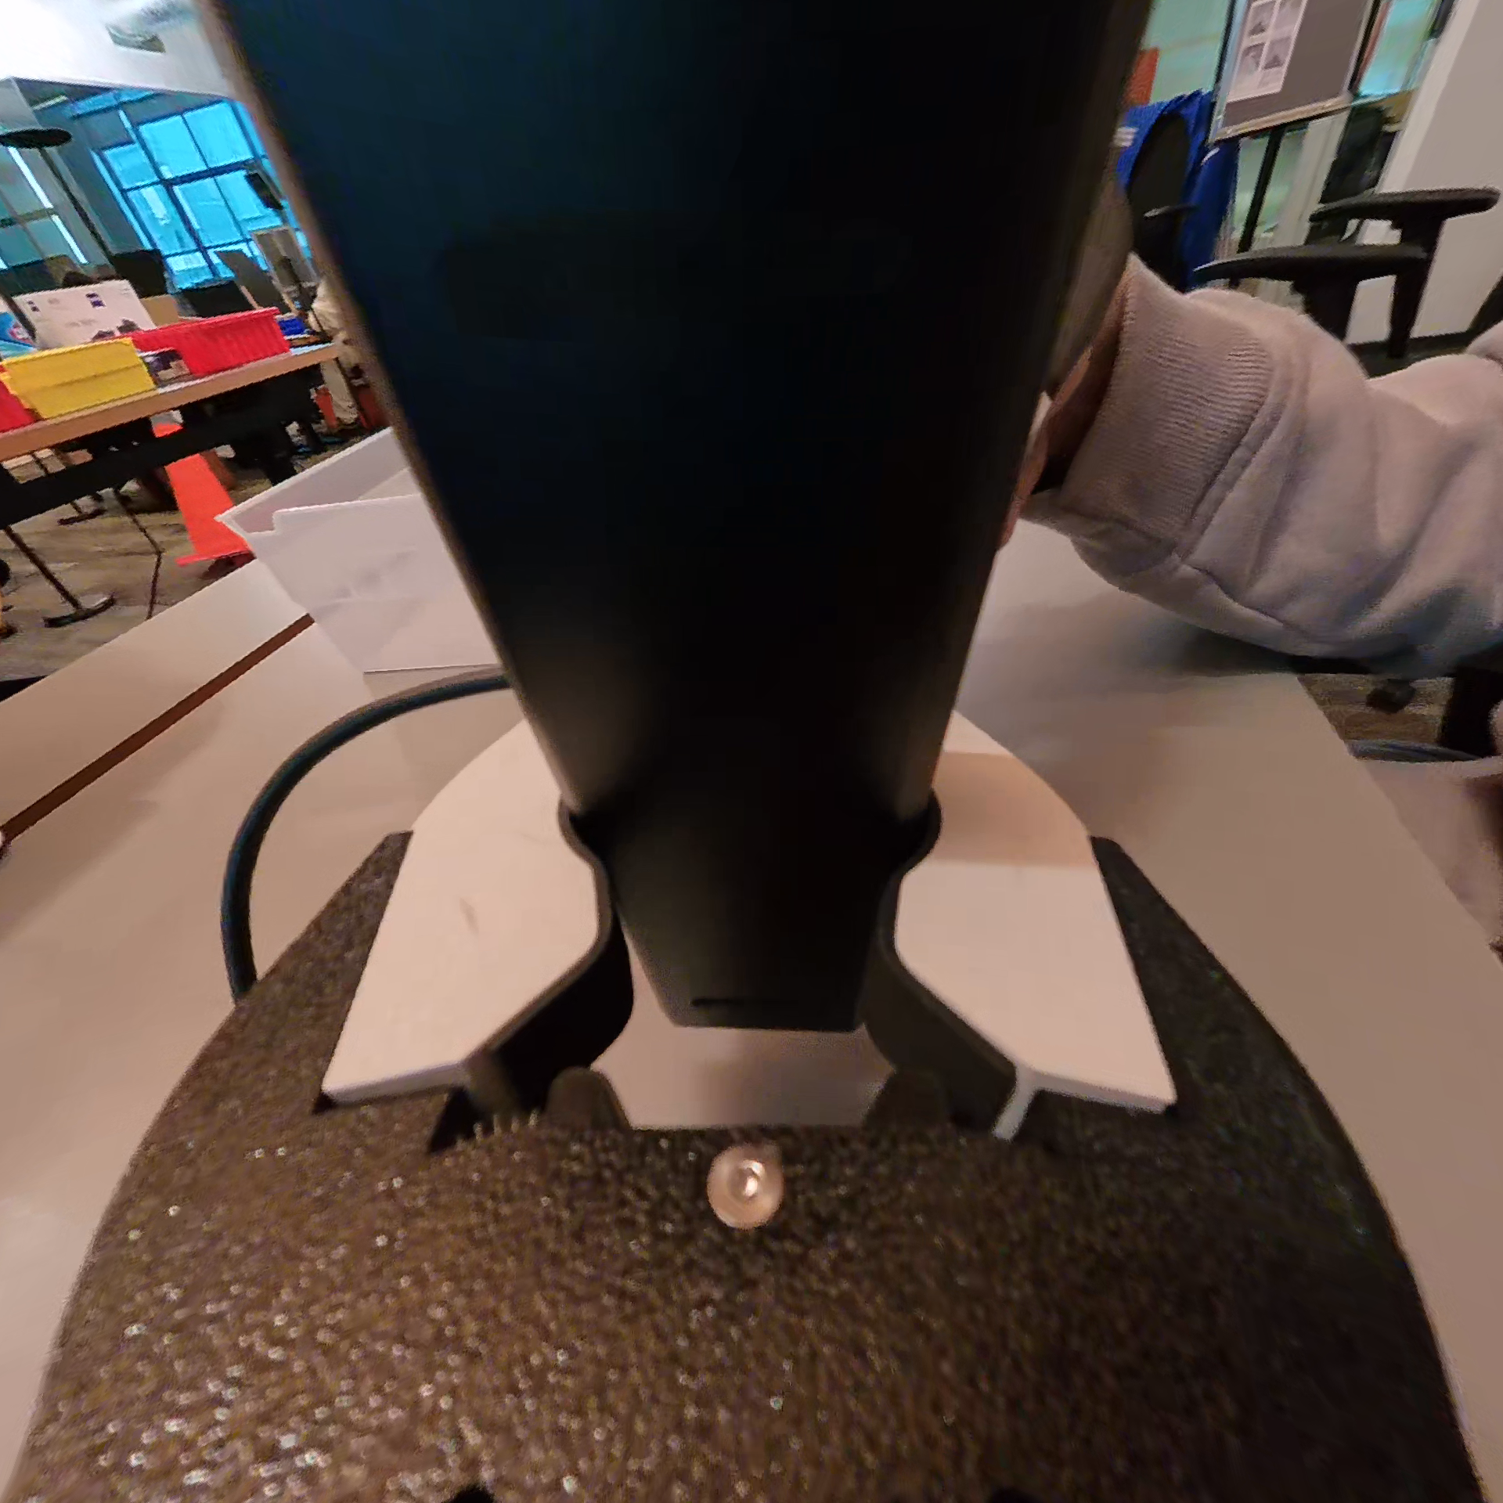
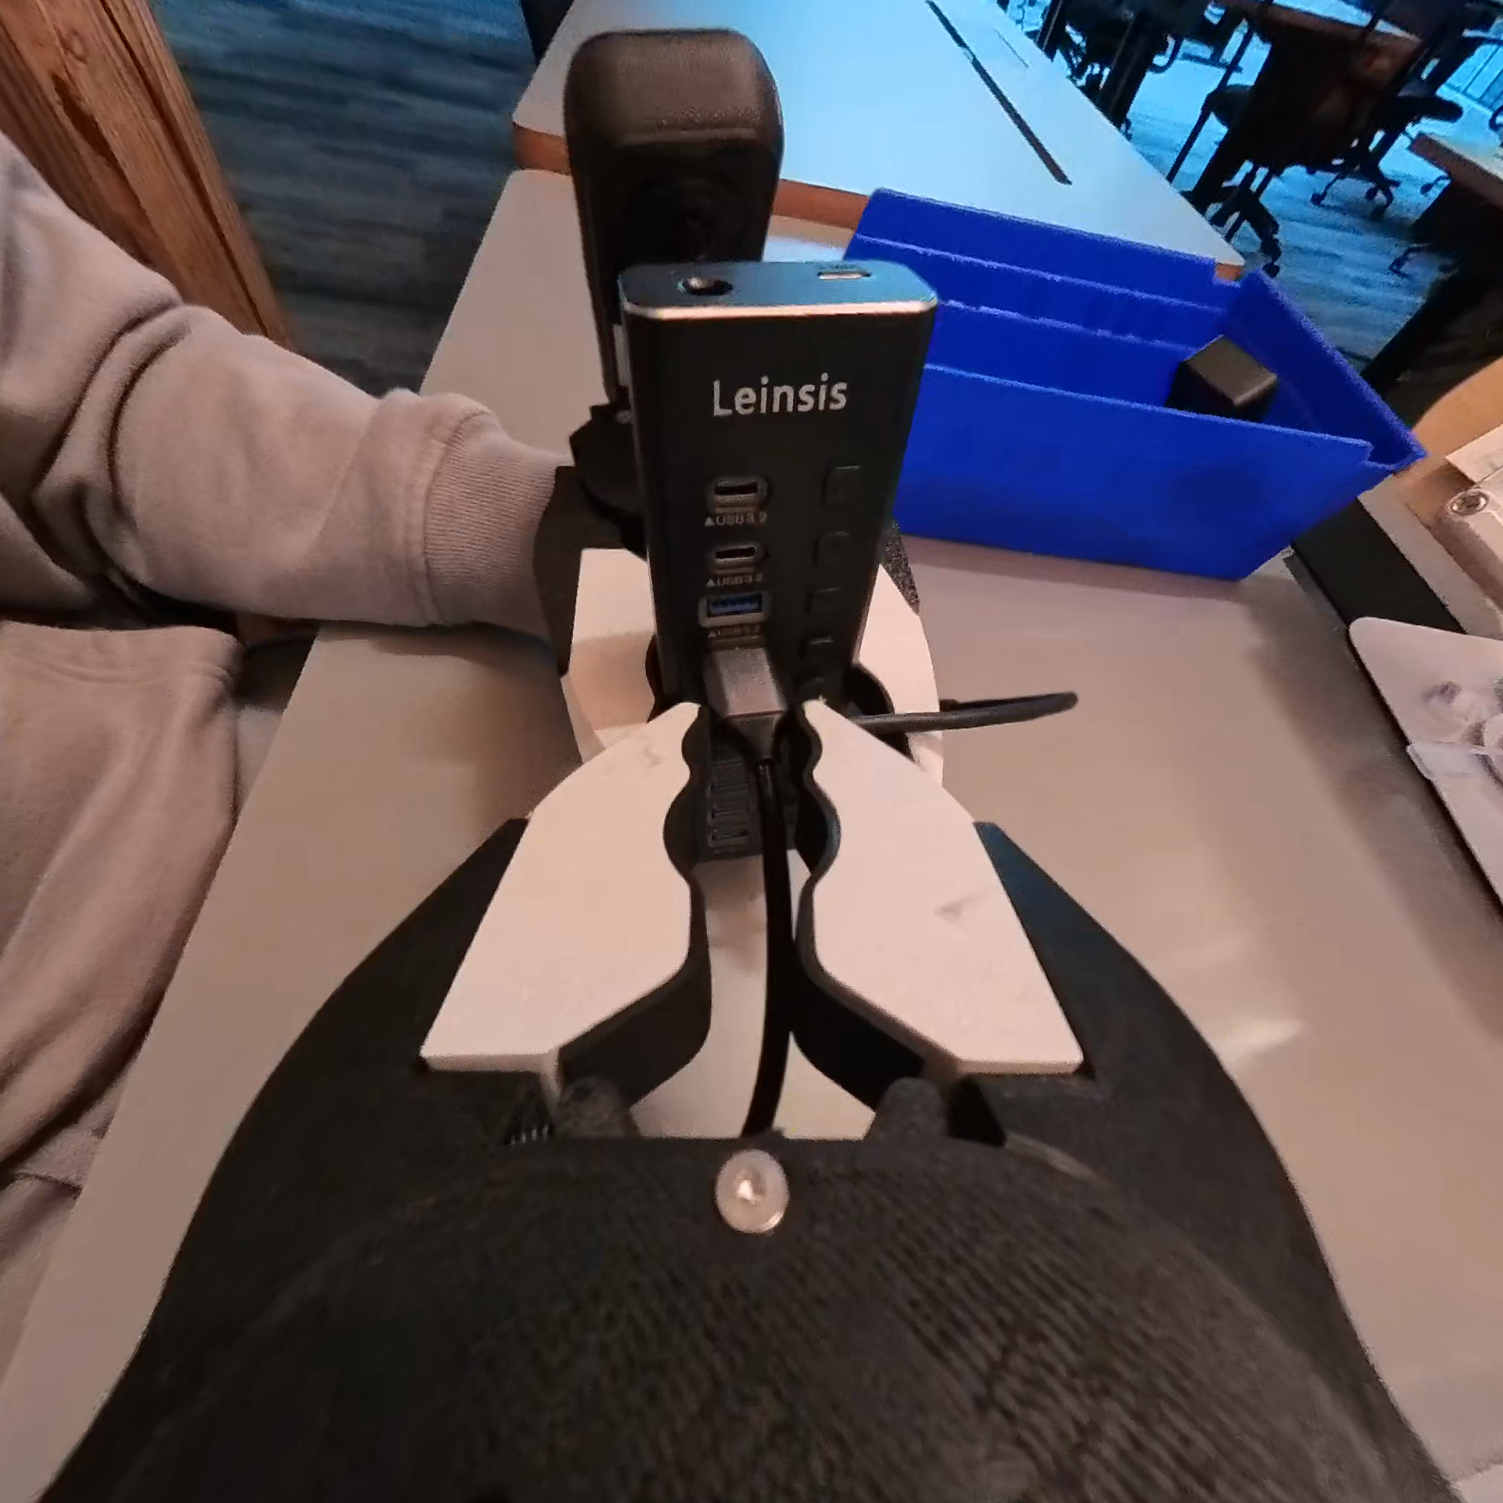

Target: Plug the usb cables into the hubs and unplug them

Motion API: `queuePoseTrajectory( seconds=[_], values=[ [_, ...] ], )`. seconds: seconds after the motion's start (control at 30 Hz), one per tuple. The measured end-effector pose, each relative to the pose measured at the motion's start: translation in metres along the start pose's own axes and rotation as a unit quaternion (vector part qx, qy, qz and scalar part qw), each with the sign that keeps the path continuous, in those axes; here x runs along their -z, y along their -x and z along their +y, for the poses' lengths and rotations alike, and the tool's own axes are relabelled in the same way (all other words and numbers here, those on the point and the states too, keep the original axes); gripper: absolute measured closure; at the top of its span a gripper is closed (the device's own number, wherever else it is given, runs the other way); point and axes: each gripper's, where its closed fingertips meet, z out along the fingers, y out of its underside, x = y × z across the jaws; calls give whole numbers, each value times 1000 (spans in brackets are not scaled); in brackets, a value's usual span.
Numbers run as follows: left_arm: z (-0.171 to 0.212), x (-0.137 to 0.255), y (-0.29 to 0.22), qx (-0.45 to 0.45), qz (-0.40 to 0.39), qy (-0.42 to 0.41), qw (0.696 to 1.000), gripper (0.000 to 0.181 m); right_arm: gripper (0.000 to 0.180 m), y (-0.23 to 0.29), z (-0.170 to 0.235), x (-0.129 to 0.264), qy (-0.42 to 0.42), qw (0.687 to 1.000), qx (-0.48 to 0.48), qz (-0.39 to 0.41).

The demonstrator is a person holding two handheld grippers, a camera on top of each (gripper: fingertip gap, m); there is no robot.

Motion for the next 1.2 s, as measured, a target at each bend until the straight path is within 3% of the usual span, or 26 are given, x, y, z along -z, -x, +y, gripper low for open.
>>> queuePoseTrajectory(
  seconds=[0.27, 0.5, 0.77, 1.2],
  values=[
    [-5, 2, -10, 3, 18, -9, 1000, 109, 162, 9, -3, 3, 62, 997, -37, -11],
    [-29, 13, -16, 33, 22, -69, 997, 109, 162, 17, -22, 4, 31, 998, -49, -14],
    [-18, 13, -17, -4, 7, -15, 1000, 108, 162, 19, -13, 3, 92, 994, -50, -16],
    [-21, 18, -18, 28, 40, -43, 998, 109, 163, 20, -8, 3, 170, 983, -59, -47]
  ],
)
